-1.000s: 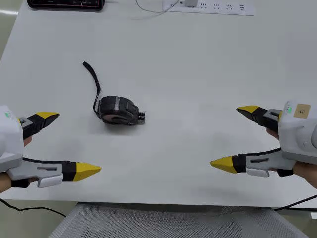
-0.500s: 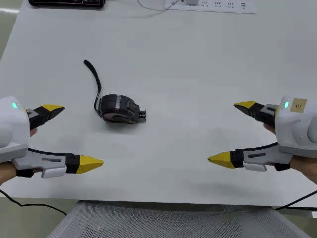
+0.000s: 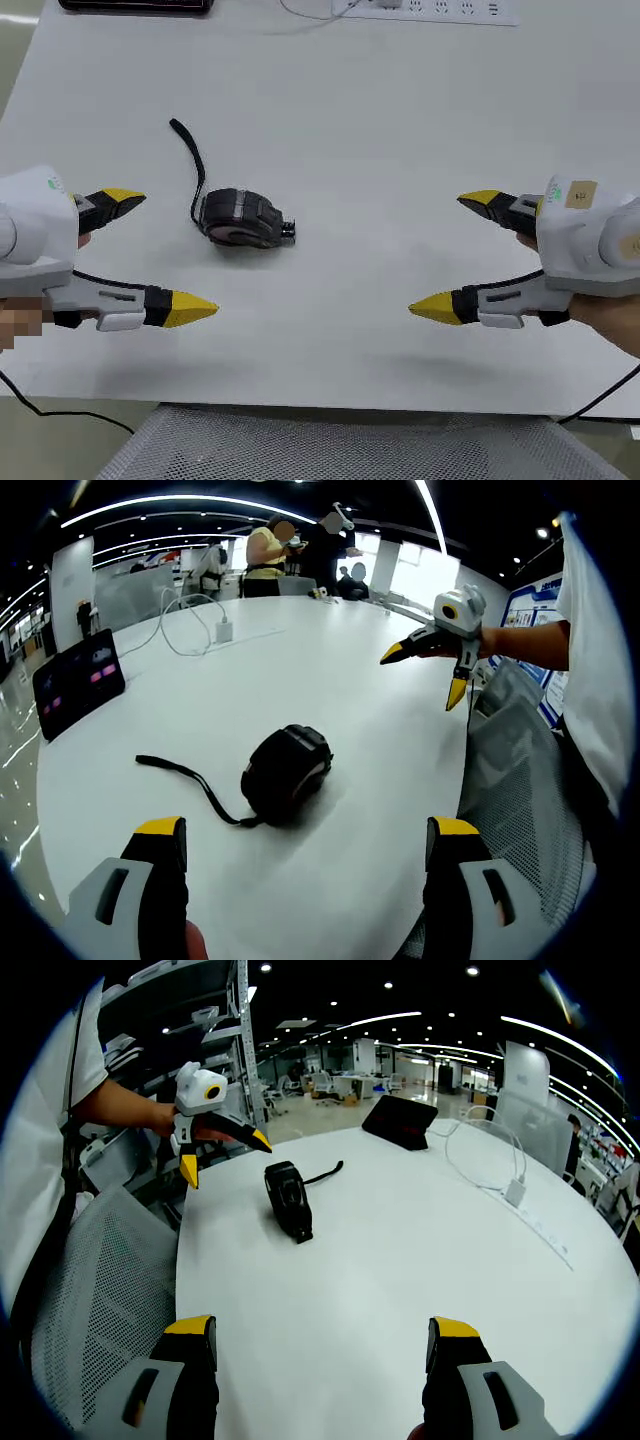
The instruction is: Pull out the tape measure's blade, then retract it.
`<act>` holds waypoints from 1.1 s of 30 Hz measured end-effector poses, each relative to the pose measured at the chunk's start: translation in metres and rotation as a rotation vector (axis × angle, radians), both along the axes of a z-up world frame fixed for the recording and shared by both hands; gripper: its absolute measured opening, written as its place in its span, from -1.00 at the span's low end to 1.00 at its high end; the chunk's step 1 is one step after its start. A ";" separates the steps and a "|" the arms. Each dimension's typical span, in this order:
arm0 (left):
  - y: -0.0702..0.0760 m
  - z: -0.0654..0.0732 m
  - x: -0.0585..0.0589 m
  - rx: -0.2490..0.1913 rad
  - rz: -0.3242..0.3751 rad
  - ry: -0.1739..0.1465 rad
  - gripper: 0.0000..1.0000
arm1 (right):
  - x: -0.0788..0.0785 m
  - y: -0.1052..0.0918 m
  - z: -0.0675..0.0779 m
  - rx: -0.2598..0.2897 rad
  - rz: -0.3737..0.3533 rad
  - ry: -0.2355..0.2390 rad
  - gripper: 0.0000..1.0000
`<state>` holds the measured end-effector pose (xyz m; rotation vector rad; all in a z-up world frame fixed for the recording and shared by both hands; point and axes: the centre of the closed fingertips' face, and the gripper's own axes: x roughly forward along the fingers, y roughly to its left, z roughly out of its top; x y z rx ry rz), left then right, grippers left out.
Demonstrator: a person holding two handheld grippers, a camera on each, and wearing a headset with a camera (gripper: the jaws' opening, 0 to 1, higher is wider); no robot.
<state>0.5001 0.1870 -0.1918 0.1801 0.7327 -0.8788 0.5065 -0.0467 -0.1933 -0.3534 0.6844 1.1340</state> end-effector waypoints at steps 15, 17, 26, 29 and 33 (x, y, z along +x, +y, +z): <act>-0.001 -0.005 0.012 0.013 -0.035 -0.004 0.94 | 0.007 0.013 -0.005 0.007 0.027 -0.005 0.70; -0.001 -0.005 0.013 0.014 -0.038 -0.004 0.94 | 0.008 0.014 -0.005 0.008 0.033 -0.008 0.70; -0.005 -0.008 0.019 0.016 -0.054 -0.005 0.93 | 0.018 0.022 -0.006 0.038 0.027 -0.033 0.72; -0.007 -0.008 0.020 0.016 -0.060 -0.005 0.93 | 0.019 0.026 -0.009 0.047 0.031 -0.037 0.72; -0.009 -0.010 0.022 0.019 -0.077 -0.004 0.93 | 0.022 0.034 -0.008 0.067 0.034 -0.048 0.73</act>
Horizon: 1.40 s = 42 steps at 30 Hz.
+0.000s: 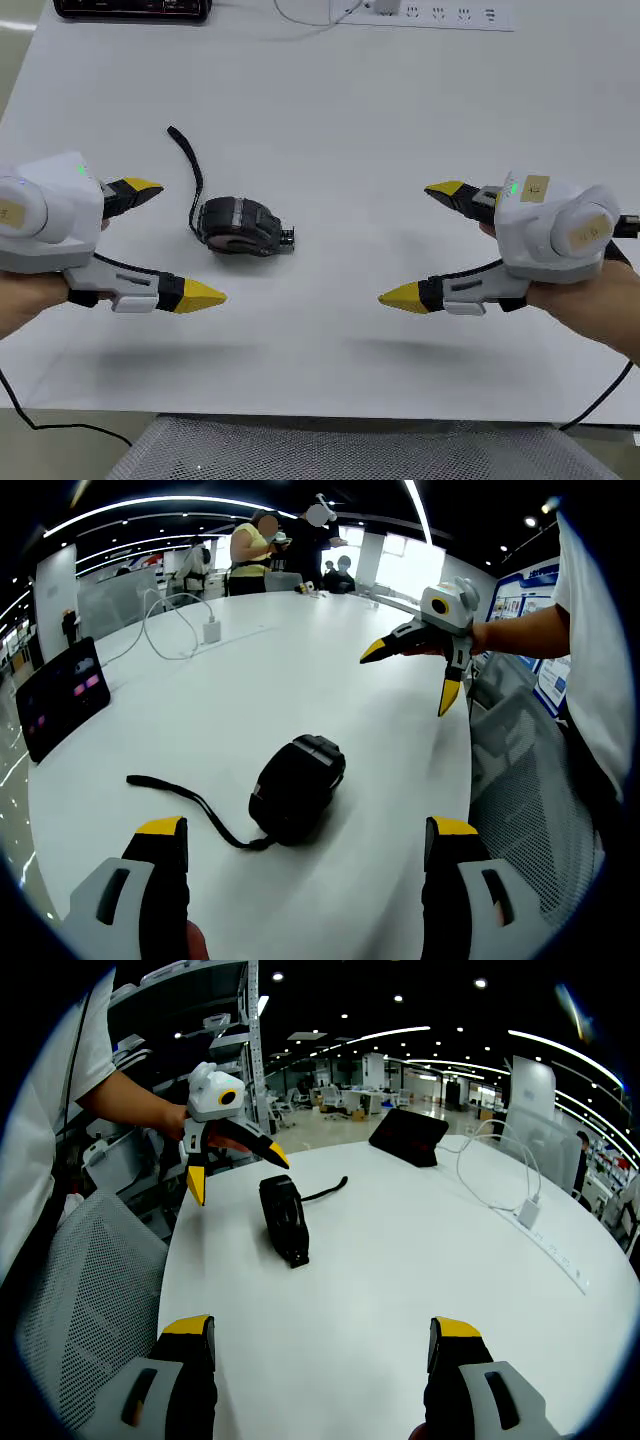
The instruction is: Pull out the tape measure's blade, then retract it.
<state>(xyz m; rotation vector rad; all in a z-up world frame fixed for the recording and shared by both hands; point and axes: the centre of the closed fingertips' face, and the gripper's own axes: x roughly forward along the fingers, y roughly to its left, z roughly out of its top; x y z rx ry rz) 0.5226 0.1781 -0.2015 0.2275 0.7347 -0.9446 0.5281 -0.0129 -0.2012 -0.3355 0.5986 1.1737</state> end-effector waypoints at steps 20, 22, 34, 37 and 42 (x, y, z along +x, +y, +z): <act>-0.010 -0.009 0.014 0.027 -0.096 0.009 0.77 | 0.002 0.032 -0.018 0.006 0.075 0.032 0.72; -0.010 -0.010 0.015 0.032 -0.108 0.011 0.75 | 0.003 0.033 -0.019 0.007 0.078 0.033 0.72; -0.012 -0.017 0.020 0.058 -0.174 0.020 0.52 | 0.007 0.043 -0.021 0.012 0.103 0.041 0.71; -0.013 -0.019 0.021 0.068 -0.190 0.021 0.46 | 0.007 0.046 -0.021 0.014 0.109 0.044 0.71; -0.014 -0.022 0.019 0.086 -0.228 0.025 0.33 | 0.007 0.049 -0.022 0.015 0.115 0.045 0.69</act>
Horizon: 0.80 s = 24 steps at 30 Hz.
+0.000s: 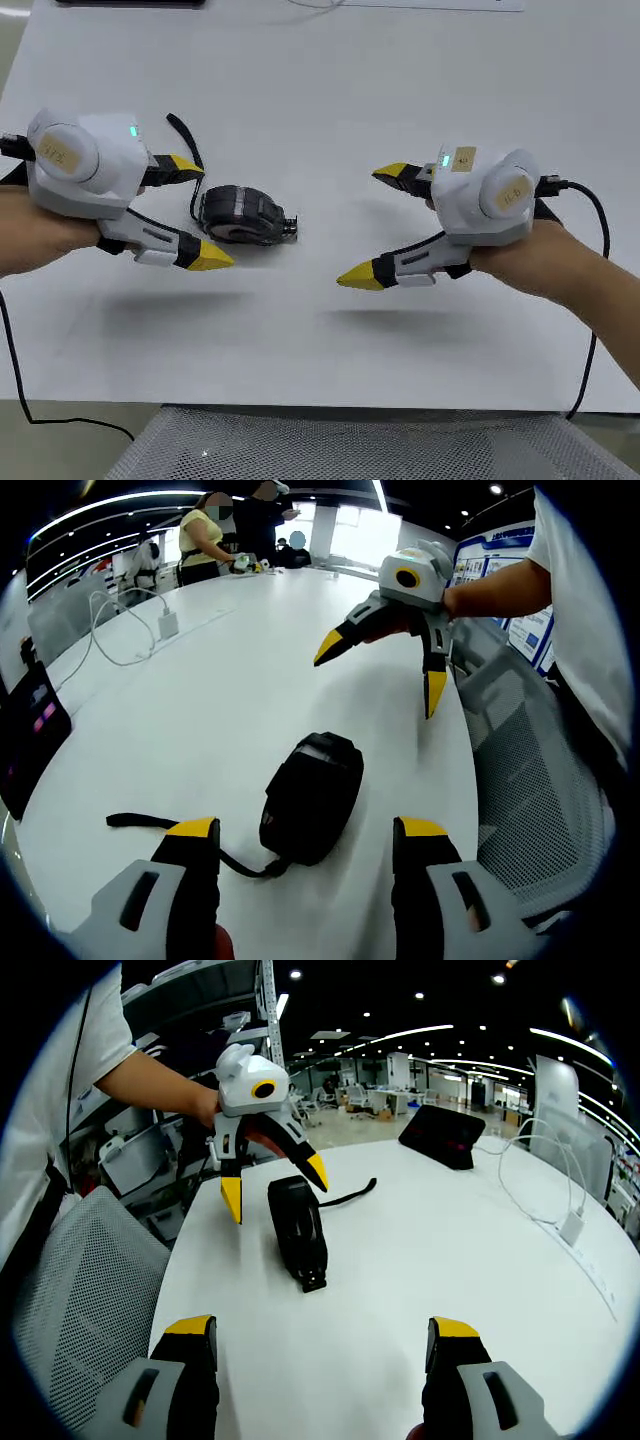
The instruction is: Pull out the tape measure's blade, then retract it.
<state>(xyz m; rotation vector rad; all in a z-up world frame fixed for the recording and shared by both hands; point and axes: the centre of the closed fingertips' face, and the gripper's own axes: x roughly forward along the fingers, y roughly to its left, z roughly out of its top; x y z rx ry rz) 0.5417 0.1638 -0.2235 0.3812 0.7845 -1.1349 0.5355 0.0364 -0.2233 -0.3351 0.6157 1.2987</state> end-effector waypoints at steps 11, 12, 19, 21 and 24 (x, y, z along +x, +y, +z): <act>0.000 -0.009 0.004 0.041 -0.041 0.000 0.18 | 0.002 0.006 -0.003 0.003 0.011 0.006 0.67; 0.000 -0.009 0.004 0.044 -0.045 -0.001 0.16 | 0.002 0.006 -0.003 0.004 0.012 0.008 0.67; 0.000 -0.010 0.008 0.049 -0.062 -0.021 -0.11 | 0.002 0.010 -0.006 0.003 0.019 0.011 0.63; 0.000 -0.011 0.007 0.051 -0.064 -0.013 -0.13 | 0.002 0.011 -0.006 0.005 0.020 0.013 0.63; 0.001 -0.011 0.007 0.056 -0.071 -0.015 -0.18 | 0.002 0.012 -0.006 0.006 0.022 0.013 0.63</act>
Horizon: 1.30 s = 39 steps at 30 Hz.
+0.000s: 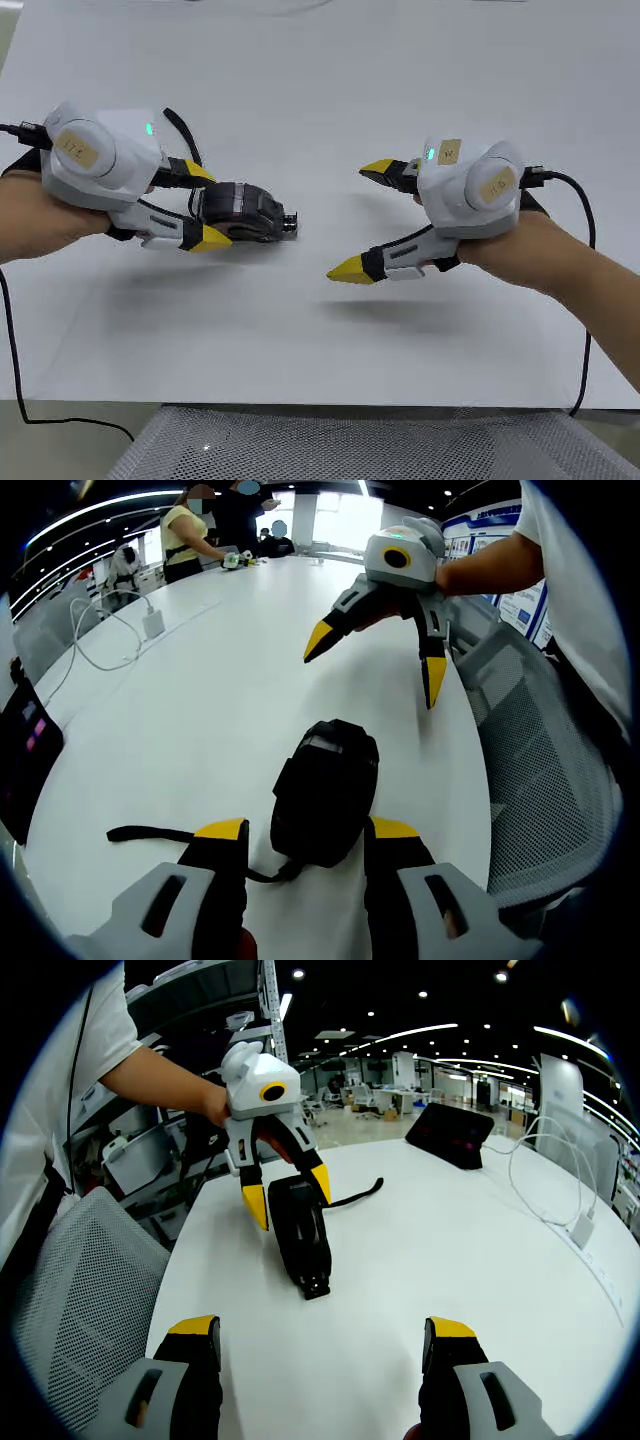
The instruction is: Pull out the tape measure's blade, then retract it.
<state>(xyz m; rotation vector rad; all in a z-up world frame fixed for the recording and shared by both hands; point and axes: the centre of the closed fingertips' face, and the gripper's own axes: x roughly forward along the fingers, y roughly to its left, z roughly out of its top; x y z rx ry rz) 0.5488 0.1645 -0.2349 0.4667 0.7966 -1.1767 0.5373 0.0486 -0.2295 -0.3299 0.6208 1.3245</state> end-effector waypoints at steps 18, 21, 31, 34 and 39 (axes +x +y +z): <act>-0.002 -0.002 -0.003 0.017 -0.052 -0.015 -0.44 | -0.003 0.005 -0.005 -0.011 0.020 0.005 0.55; -0.002 -0.002 -0.003 0.018 -0.053 -0.016 -0.44 | -0.004 0.006 -0.006 -0.015 0.025 -0.001 0.54; -0.001 -0.003 -0.002 0.049 -0.073 -0.028 -0.46 | -0.001 0.012 -0.011 -0.029 0.045 -0.016 0.43; -0.001 -0.003 -0.002 0.062 -0.078 -0.033 -0.47 | 0.000 0.015 -0.011 -0.026 0.047 -0.019 0.38; -0.001 -0.003 -0.003 0.070 -0.077 -0.033 -0.47 | 0.002 0.021 -0.014 -0.028 0.067 -0.033 0.31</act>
